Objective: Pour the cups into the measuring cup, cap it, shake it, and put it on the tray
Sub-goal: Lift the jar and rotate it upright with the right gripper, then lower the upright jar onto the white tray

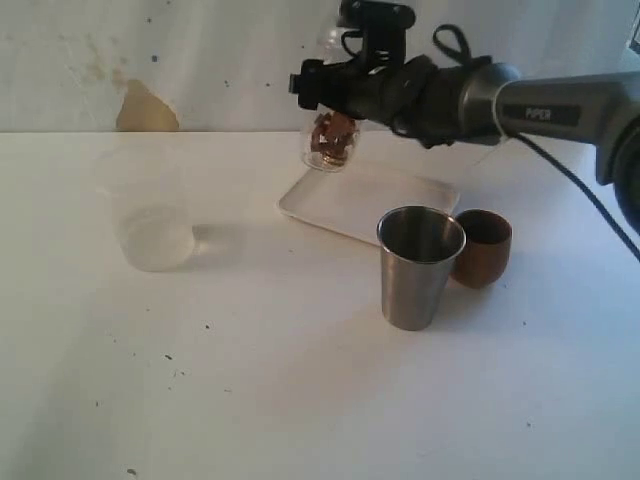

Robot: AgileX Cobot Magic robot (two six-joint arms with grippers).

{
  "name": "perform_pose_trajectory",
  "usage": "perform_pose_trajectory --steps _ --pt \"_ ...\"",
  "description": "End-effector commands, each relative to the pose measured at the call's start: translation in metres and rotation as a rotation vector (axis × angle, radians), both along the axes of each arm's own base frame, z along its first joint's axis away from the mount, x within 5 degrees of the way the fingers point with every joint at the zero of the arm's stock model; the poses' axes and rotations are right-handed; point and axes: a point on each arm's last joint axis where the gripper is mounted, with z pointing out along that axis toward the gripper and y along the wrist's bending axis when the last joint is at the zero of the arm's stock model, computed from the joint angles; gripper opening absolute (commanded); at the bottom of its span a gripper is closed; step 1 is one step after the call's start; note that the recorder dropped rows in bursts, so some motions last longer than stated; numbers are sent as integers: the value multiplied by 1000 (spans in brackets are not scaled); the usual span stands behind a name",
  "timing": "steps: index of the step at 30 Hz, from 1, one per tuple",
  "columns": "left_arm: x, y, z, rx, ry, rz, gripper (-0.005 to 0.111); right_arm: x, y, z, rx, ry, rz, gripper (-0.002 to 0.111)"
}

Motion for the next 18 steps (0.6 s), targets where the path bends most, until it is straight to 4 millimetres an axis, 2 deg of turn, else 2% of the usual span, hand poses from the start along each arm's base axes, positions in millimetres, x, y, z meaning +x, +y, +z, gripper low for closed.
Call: perform_pose_trajectory --steps 1,12,18 --pt "0 0 -1 0 -10 5 1 -14 7 -9 -115 -127 -81 0" --pt "0 0 -1 0 -10 5 1 -32 -2 -44 -205 -116 -155 0" --pt "0 0 -1 0 -10 5 1 -32 -5 -58 -228 -120 -182 0"
